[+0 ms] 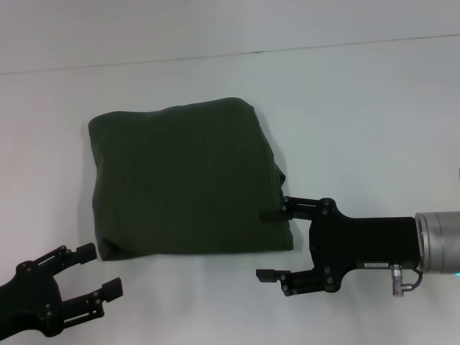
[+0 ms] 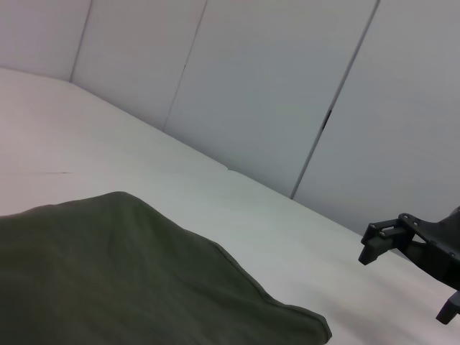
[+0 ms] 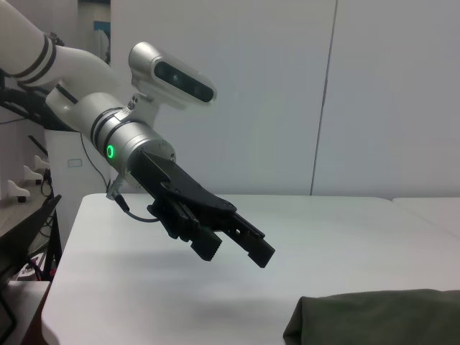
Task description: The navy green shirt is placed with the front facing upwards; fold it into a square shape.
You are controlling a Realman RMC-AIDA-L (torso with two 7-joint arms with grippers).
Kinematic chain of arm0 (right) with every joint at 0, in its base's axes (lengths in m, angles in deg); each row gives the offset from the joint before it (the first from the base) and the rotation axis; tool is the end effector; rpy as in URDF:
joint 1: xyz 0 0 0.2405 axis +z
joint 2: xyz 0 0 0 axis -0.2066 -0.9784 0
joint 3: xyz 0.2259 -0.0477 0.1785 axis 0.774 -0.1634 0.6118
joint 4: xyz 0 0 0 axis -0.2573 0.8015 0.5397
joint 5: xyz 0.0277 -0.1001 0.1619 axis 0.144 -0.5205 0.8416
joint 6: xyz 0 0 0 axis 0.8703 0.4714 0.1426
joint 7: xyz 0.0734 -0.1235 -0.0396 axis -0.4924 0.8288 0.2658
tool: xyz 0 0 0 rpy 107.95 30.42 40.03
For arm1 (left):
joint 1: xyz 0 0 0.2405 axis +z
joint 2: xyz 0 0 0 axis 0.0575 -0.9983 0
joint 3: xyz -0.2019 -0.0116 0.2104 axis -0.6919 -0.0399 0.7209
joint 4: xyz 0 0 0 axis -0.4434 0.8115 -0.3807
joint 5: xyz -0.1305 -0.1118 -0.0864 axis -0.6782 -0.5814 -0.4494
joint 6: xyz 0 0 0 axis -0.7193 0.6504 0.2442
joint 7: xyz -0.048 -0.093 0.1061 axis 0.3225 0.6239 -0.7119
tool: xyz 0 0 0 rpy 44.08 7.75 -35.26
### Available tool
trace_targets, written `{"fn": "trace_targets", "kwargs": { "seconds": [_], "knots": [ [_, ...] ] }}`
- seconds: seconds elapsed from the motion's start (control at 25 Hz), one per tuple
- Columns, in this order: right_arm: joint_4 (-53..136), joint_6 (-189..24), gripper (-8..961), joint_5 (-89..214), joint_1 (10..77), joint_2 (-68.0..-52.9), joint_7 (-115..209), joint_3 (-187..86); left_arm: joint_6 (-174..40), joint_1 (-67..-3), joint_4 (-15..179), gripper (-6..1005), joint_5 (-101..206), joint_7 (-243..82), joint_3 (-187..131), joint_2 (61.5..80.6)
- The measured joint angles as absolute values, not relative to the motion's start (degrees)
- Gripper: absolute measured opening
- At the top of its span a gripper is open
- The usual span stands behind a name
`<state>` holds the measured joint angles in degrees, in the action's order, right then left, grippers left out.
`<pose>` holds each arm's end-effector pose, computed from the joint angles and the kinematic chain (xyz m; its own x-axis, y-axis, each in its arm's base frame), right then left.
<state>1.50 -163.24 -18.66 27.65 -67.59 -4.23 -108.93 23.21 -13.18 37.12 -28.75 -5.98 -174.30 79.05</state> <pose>0.2818 0.2585 -0.0541 0.8713 0.0347 -0.4895 -0.0826 -0.9729 -0.2160 -0.3331 0.2185 -0.0258 0.6656 0.4331 0.6078 0.6067 -0.7883 -0.1027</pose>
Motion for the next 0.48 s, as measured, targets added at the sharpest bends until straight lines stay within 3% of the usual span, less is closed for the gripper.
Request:
{"fn": "trace_targets", "kwargs": {
  "seconds": [0.48],
  "knots": [
    [1.6, -163.6, 856, -18.5, 27.5, -67.7, -4.5, -108.9, 23.4, -12.8, 37.5, 873, -28.7, -6.4, -176.1, 79.26]
  ]
}}
